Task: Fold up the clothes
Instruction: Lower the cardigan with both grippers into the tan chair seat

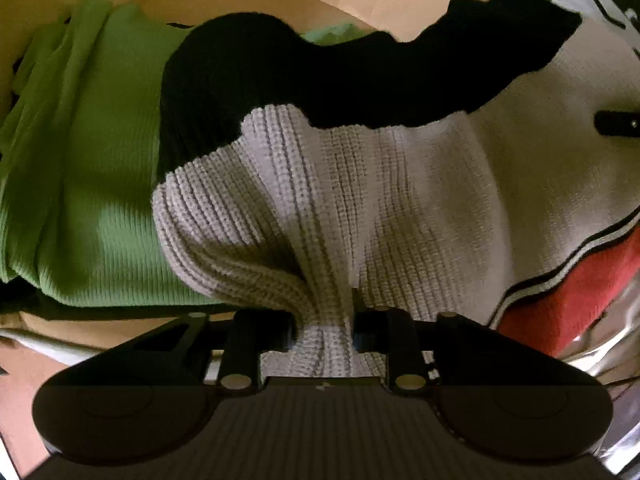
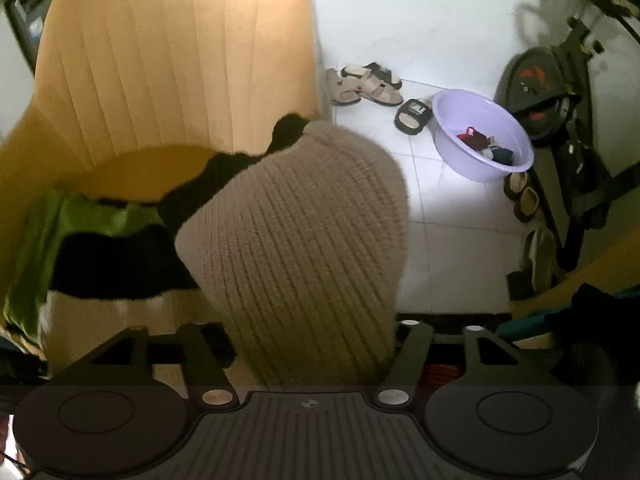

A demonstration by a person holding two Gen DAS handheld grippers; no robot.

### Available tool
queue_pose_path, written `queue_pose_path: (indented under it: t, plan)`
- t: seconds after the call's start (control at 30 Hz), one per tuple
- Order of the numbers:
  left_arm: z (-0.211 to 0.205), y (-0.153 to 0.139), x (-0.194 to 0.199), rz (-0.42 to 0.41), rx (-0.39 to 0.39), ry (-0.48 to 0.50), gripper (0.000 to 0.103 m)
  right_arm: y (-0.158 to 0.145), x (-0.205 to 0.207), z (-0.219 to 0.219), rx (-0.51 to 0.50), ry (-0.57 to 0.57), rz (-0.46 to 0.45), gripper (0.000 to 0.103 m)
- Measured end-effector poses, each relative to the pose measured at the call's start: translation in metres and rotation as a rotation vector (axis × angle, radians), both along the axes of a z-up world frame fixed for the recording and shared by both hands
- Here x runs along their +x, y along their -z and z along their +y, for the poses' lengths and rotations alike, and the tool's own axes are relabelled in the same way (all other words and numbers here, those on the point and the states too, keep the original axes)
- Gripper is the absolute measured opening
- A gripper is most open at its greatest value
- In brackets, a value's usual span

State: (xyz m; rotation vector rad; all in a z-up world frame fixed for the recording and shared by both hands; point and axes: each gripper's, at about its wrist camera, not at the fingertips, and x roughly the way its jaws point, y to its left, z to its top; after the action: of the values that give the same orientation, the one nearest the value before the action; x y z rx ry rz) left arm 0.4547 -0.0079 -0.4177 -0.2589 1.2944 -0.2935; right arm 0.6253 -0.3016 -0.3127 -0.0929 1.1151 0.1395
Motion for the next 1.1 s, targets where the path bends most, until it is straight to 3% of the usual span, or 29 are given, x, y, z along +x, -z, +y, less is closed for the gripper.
queue_pose_path:
  t: [0.17,0.2,0.27,0.37,0.47,0.73,1.1]
  plan:
    - [0.002,0.012,0.013,0.051,-0.036,-0.044,0.048,0.016,-0.004,0.014,-0.025,-0.023,0.023,0.07]
    - [0.001,0.011,0.012,0.04,-0.024,-0.04,0.039,0.017,-0.006,0.017,-0.026,-0.026,0.015,0.067]
    - [0.0,0.004,0.004,0.012,-0.007,-0.029,0.026,0.019,-0.01,0.021,-0.03,-0.031,0.0,0.053]
    - [0.004,-0.012,-0.013,-0.015,-0.031,-0.044,0.021,-0.001,-0.025,0.022,0.003,-0.007,-0.029,0.031]
    - [0.01,-0.033,-0.032,-0.042,-0.071,-0.069,0.02,-0.032,-0.048,0.025,0.07,-0.022,-0.058,0.029]
    - [0.038,-0.107,-0.05,-0.15,-0.146,-0.153,0.019,-0.163,-0.098,0.048,0.249,-0.092,-0.246,0.028]
    - [0.117,-0.232,-0.041,-0.358,-0.094,-0.293,0.02,-0.301,-0.101,0.118,0.373,-0.224,-0.39,0.028]
